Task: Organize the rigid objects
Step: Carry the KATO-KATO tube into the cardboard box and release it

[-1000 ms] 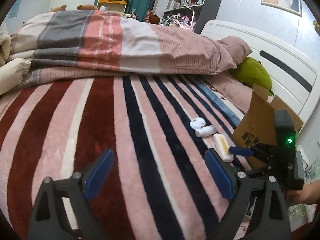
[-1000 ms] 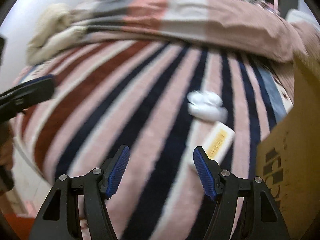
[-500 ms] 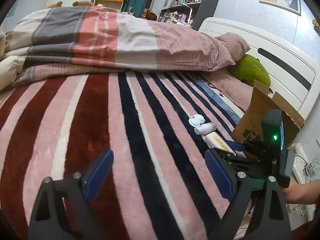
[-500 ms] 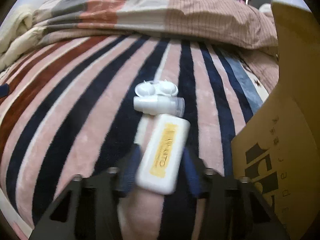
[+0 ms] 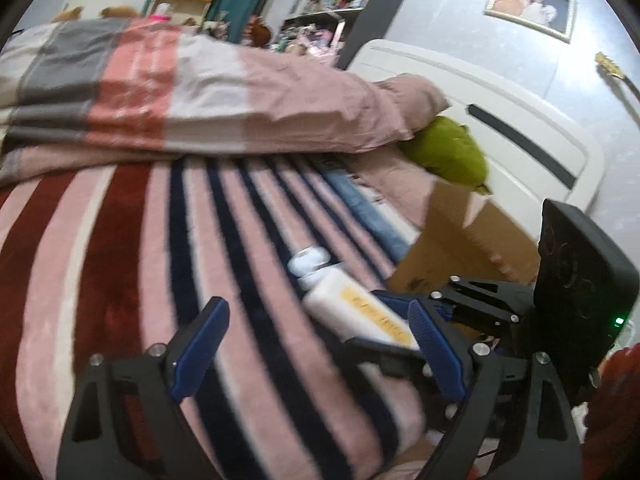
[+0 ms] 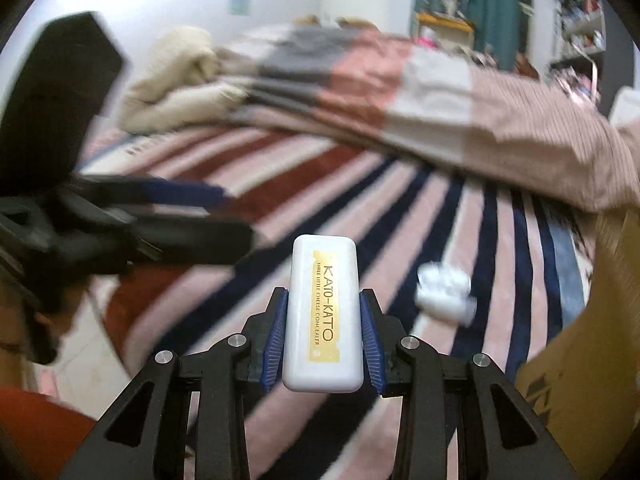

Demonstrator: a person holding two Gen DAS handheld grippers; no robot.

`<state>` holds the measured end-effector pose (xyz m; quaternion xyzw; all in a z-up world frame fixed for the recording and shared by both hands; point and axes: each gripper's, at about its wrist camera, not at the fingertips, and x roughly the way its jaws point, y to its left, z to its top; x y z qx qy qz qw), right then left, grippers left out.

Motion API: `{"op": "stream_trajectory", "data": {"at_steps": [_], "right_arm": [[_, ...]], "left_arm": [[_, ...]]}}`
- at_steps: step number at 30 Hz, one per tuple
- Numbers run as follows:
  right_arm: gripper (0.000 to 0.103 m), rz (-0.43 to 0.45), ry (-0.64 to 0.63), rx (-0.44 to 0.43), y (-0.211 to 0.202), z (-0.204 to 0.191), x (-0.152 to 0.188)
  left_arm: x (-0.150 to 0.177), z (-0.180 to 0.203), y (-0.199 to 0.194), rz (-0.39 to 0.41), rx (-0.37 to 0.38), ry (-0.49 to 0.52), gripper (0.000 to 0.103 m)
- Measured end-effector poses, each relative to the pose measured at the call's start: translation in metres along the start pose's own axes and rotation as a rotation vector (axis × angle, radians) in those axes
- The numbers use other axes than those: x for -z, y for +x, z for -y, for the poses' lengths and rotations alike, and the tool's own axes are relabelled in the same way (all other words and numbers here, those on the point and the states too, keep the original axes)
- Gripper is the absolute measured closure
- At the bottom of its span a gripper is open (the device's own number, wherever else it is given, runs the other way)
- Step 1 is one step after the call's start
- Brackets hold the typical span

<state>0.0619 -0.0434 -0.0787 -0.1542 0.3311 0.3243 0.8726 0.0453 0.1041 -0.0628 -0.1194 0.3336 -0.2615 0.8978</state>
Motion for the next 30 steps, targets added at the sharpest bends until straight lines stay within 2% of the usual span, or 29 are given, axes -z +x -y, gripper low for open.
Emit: {"op": "stream_trajectory", "data": {"at_steps": [2, 3, 5, 7, 13, 17, 22, 27, 28, 30], "right_arm": [[0.072, 0.049, -0.026, -0.025, -0.021, -0.002, -0.010], [0.072, 0.065, -0.031, -0.032, -0.027, -0.001, -0.013], [0.072, 0.105, -0.040, -0.042, -0.046, 0.001, -0.018], [0.072, 0.135, -0.044, -0.031, -0.061, 0.007, -0.021], [0.072, 0.186, 0.030, -0.007, -0.100, 0.052, -0.013], [0.072, 0.187, 0.078, 0.028, -0.120, 0.084, -0.005], [0.072, 0.080, 0.140, 0.071, -0.122, 0.127, 0.003], [0.072, -0.040, 0.227, 0.065, -0.112, 0.166, 0.013], [0.072, -0.059, 0.232, 0.069, -0.111, 0.170, 0.015], [0.072, -0.095, 0.241, 0.089, -0.108, 0.175, 0.019]], "left_arm": [[-0.012, 0.017, 0.000, 0.003, 0.042, 0.011, 0.034], [-0.017, 0.025, 0.000, 0.003, 0.060, 0.011, 0.038], [-0.028, 0.042, 0.001, 0.006, 0.091, 0.025, 0.055], [-0.037, 0.059, 0.003, 0.010, 0.075, 0.049, 0.063], [-0.062, 0.114, 0.028, -0.026, 0.084, 0.125, 0.064], [-0.078, 0.144, 0.062, -0.088, 0.104, 0.152, 0.064], [-0.089, 0.169, 0.117, -0.224, 0.096, 0.169, 0.064], [-0.091, 0.175, 0.157, -0.334, 0.123, 0.121, 0.064], [-0.091, 0.177, 0.160, -0.342, 0.115, 0.123, 0.062], [-0.089, 0.180, 0.163, -0.347, 0.076, 0.145, 0.045]]}}
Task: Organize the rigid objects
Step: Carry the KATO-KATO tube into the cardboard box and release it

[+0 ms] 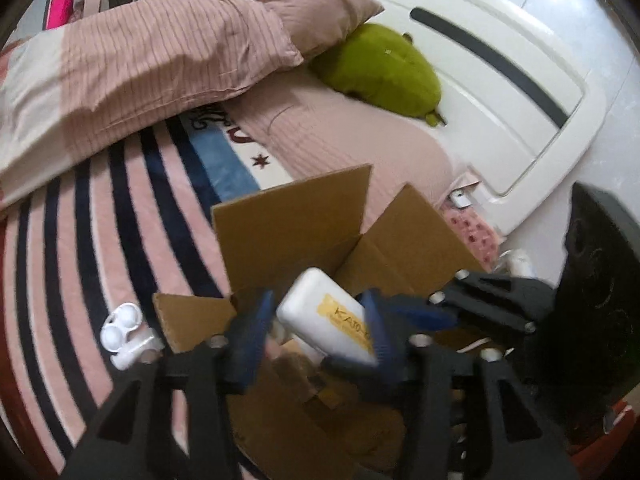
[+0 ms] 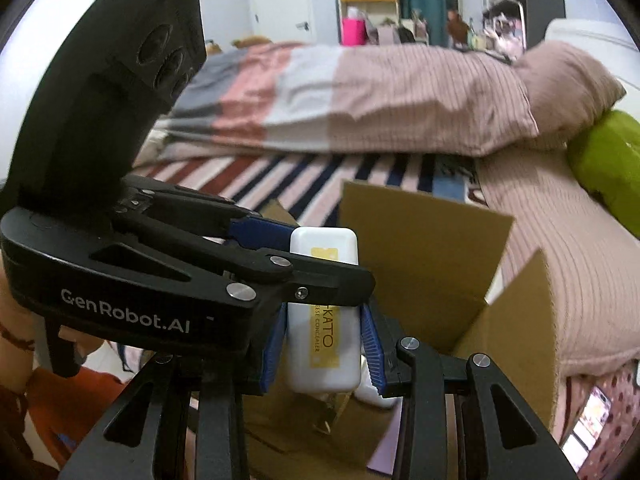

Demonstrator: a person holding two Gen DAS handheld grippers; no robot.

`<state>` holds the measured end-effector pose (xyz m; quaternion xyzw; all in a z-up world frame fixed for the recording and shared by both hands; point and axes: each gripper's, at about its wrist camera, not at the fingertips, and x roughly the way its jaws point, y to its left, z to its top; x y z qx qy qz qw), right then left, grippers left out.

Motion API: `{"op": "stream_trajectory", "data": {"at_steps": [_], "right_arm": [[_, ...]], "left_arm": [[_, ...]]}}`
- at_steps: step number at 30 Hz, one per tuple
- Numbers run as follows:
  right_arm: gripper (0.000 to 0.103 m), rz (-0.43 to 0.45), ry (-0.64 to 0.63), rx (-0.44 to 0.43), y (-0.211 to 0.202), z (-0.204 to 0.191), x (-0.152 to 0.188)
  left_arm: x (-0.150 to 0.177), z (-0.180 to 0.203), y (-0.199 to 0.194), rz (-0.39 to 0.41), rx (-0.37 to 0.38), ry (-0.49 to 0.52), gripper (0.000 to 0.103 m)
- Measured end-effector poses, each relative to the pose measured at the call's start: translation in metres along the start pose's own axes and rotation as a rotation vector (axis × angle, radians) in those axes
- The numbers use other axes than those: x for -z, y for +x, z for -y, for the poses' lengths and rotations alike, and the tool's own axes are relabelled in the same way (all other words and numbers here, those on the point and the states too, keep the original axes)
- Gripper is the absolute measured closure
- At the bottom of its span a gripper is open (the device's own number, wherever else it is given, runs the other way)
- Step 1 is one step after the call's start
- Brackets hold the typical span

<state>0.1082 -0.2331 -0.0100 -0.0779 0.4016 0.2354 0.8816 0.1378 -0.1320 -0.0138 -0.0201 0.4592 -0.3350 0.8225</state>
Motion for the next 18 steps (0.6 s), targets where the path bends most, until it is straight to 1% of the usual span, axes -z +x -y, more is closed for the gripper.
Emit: {"op": "stream_trajectory", "data": {"at_steps": [1, 2, 3, 4, 5, 10, 12, 13, 15, 16, 18], "right_arm": [[0.071, -0.014, 0.001, 0.024, 0.001, 0.001, 0.001], [0.067, -0.017, 0.000, 0.053, 0.002, 0.003, 0.001], [0.064, -0.018, -0.002, 0.077, 0.001, 0.004, 0.001], [0.059, -0.015, -0.005, 0.088, 0.000, 0.005, 0.002], [0.057, -0.011, -0.005, 0.087, -0.003, 0.005, 0.004], [0.057, -0.003, -0.011, 0.048, -0.008, -0.006, 0.004], [0.057, 0.017, -0.030, 0.028, -0.009, -0.019, 0.002], [0.057, 0.029, -0.041, 0.016, -0.010, -0.026, 0.001], [0.057, 0.049, -0.068, -0.018, -0.011, -0.045, -0.002], [0.057, 0.057, -0.085, -0.040, -0.011, -0.057, -0.004], [0.057, 0.062, -0.119, -0.078, -0.009, -0.081, -0.006]], "left_arm": [[0.001, 0.002, -0.001, 0.007, -0.012, 0.013, 0.033], [0.002, 0.003, -0.004, 0.016, -0.020, 0.024, 0.028], [0.003, 0.003, -0.008, 0.025, -0.028, 0.033, 0.028], [0.004, 0.003, -0.011, 0.033, -0.036, 0.038, 0.028], [0.005, 0.001, -0.017, 0.043, -0.042, 0.036, 0.028], [0.014, -0.014, -0.054, 0.127, -0.075, 0.018, 0.027], [0.021, -0.022, -0.075, 0.171, -0.109, 0.016, 0.027], [0.028, -0.028, -0.089, 0.195, -0.137, 0.016, 0.026], [0.039, -0.040, -0.107, 0.228, -0.192, 0.009, 0.021], [0.046, -0.049, -0.118, 0.248, -0.229, -0.003, 0.019], [0.062, -0.066, -0.135, 0.272, -0.271, -0.022, 0.019]]}}
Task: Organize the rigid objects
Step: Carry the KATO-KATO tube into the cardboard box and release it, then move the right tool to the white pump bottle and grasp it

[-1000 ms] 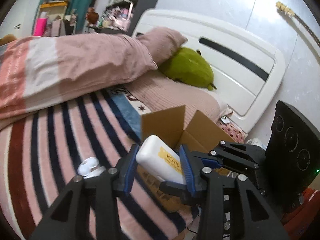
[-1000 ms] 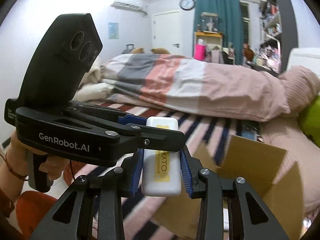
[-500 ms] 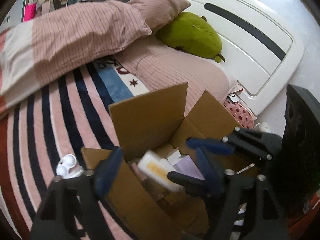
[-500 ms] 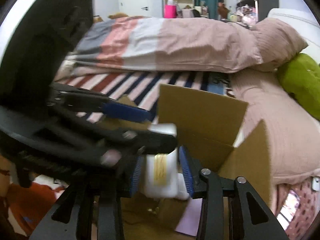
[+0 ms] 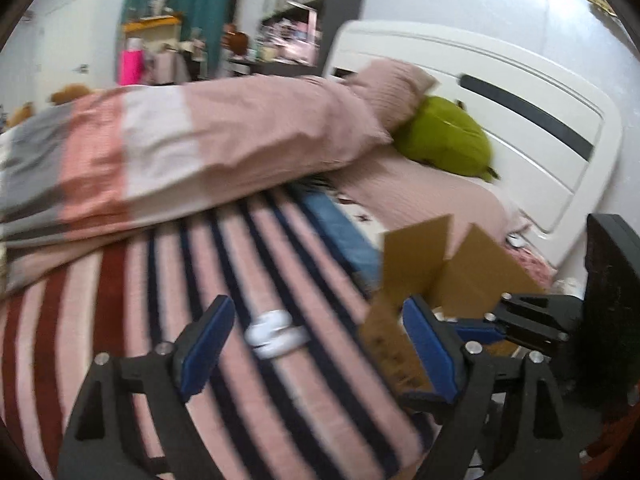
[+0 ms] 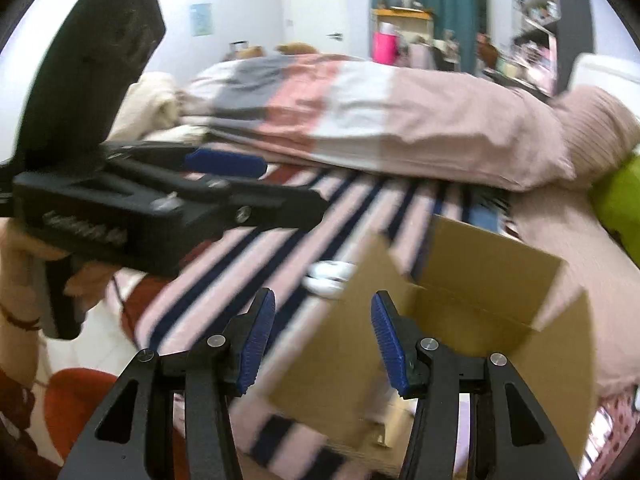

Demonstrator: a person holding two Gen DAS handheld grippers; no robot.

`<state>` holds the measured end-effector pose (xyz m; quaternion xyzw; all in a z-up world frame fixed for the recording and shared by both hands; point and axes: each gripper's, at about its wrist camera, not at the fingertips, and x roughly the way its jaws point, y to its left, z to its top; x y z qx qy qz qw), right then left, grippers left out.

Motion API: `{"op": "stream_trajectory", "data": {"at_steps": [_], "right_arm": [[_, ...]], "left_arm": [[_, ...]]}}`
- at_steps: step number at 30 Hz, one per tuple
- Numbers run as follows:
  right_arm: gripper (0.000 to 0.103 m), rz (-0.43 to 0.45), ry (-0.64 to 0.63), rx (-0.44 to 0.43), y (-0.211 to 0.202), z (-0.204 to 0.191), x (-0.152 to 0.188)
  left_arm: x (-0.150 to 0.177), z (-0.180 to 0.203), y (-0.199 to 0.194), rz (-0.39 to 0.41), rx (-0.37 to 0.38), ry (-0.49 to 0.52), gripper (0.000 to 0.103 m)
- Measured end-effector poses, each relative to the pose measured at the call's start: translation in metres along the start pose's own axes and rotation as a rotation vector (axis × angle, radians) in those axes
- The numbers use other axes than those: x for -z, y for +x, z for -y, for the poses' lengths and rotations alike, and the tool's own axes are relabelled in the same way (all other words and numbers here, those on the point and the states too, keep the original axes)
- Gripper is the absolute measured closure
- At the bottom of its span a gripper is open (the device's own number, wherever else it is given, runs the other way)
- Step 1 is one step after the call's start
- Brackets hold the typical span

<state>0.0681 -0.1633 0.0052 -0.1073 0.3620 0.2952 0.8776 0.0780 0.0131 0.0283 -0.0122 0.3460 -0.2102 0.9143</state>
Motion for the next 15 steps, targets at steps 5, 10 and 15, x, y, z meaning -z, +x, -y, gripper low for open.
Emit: {"op": "stream_trajectory", "data": {"at_steps": [5, 10, 15], "right_arm": [[0.054, -0.027, -0.040, -0.092, 0.032, -0.053, -0.011], [0.041, -0.083, 0.043, -0.130, 0.079, -0.081, -0.005], [0.040, -0.145, 0.119, 0.007, 0.134, -0.077, 0.013]], "left_arm": [[0.041, -0.054, -0.025, 0.032, -0.070, -0.060, 0.019], [0.076, -0.093, -0.025, 0.033, -0.071, -0.112, 0.019], [0.106, -0.120, -0.010, 0.018, -0.052, -0.130, 0.019]]}}
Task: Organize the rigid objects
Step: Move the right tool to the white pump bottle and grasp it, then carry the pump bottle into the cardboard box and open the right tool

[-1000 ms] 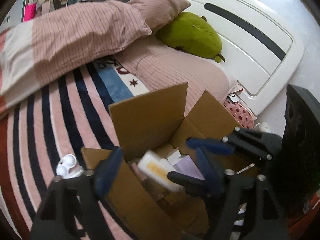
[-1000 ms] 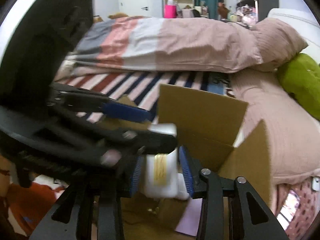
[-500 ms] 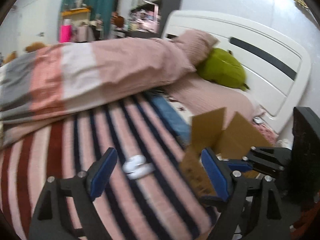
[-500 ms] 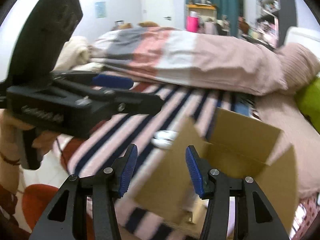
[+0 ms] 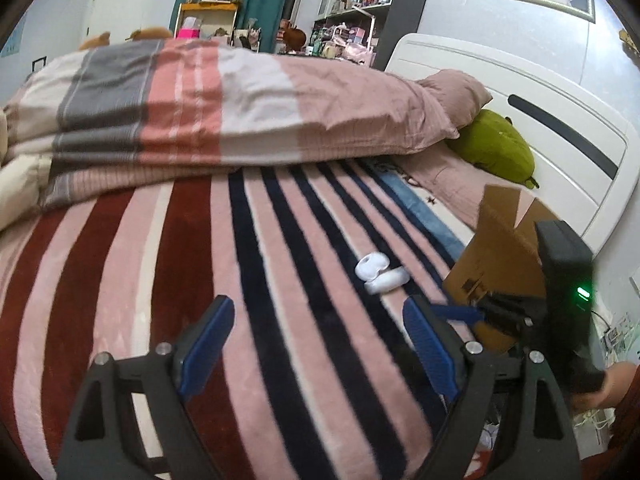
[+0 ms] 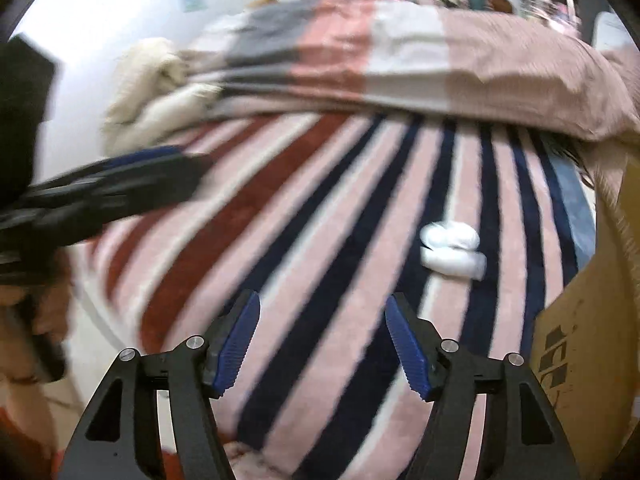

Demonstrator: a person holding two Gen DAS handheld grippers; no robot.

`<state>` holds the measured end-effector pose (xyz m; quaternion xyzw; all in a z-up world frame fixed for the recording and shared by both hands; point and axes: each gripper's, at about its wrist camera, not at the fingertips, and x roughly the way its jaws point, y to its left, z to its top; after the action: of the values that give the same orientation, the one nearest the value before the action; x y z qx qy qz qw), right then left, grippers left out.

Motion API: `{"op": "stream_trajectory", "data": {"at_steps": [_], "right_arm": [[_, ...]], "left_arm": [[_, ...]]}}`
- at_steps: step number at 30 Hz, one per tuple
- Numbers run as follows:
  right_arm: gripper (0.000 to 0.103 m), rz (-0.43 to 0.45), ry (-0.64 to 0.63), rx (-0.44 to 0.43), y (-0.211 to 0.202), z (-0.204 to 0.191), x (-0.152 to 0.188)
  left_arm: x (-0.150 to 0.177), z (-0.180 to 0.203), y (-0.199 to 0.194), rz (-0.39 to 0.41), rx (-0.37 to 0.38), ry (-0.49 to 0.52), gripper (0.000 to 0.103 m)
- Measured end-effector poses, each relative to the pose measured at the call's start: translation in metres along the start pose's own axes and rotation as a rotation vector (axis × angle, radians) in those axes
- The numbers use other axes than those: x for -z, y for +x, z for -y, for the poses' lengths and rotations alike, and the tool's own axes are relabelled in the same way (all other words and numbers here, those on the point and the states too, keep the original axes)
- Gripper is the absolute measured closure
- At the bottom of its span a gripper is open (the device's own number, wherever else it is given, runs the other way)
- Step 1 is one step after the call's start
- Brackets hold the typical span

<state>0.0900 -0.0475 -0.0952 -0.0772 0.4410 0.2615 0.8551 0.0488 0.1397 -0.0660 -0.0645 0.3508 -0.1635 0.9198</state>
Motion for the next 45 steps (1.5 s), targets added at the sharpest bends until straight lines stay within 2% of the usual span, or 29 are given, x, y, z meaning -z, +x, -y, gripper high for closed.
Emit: {"op": "stream_trajectory", "data": {"at_steps": [3, 5, 7, 9, 14, 16, 18, 19, 26, 28, 31, 33, 36, 38, 40, 45], "right_arm": [[0.036, -0.003, 0.027, 0.142, 0.027, 0.016, 0.002], [0.028, 0.003, 0.042, 0.232, 0.040, 0.029, 0.001], [0.028, 0.011, 0.056, 0.289, 0.050, 0.042, -0.002], [0.028, -0.003, 0.067, 0.316, 0.059, 0.053, -0.003], [0.028, -0.027, 0.090, 0.321, 0.081, 0.069, -0.009], [0.028, -0.016, 0.106, 0.314, 0.084, 0.072, -0.011], [0.042, -0.006, 0.108, 0.301, 0.084, 0.072, -0.010], [0.046, -0.004, 0.103, 0.293, 0.085, 0.071, -0.011], [0.047, 0.042, 0.050, 0.223, 0.065, 0.054, -0.007], [0.047, 0.064, 0.012, 0.175, 0.050, 0.042, -0.005], [0.047, 0.091, -0.068, 0.073, 0.023, 0.018, -0.004], [0.047, 0.124, -0.123, 0.017, 0.001, 0.003, -0.002], [0.047, 0.199, -0.179, -0.033, -0.037, -0.010, 0.002], [0.047, 0.242, -0.193, -0.044, -0.060, -0.011, 0.005], [0.047, 0.279, -0.206, -0.048, -0.080, -0.009, 0.008], [0.047, 0.341, -0.181, -0.022, -0.117, 0.019, 0.016]], "left_arm": [[0.011, -0.011, 0.012, -0.014, 0.016, 0.002, 0.019], [0.018, -0.017, 0.021, -0.025, 0.027, 0.001, 0.019], [0.023, -0.022, 0.031, -0.037, 0.036, -0.006, 0.019], [0.025, -0.026, 0.039, -0.046, 0.046, -0.015, 0.019], [0.030, -0.033, 0.055, -0.071, 0.054, -0.024, 0.019], [0.032, -0.034, 0.059, -0.084, 0.050, -0.029, 0.019], [0.033, -0.035, 0.059, -0.091, 0.059, -0.046, 0.019], [0.033, -0.035, 0.059, -0.091, 0.063, -0.050, 0.019], [0.021, -0.013, 0.037, -0.070, 0.080, -0.042, 0.019], [0.015, -0.002, 0.029, -0.061, 0.109, -0.043, 0.019], [0.005, 0.019, 0.018, -0.057, 0.220, -0.064, 0.019], [-0.001, 0.037, 0.013, -0.060, 0.240, -0.049, 0.020], [-0.009, 0.064, 0.006, -0.066, 0.272, -0.027, 0.037], [-0.015, 0.084, 0.002, -0.066, 0.289, -0.003, 0.059], [-0.022, 0.103, -0.002, -0.060, 0.303, 0.020, 0.071], [-0.042, 0.154, 0.006, -0.063, 0.319, 0.093, 0.071]]}}
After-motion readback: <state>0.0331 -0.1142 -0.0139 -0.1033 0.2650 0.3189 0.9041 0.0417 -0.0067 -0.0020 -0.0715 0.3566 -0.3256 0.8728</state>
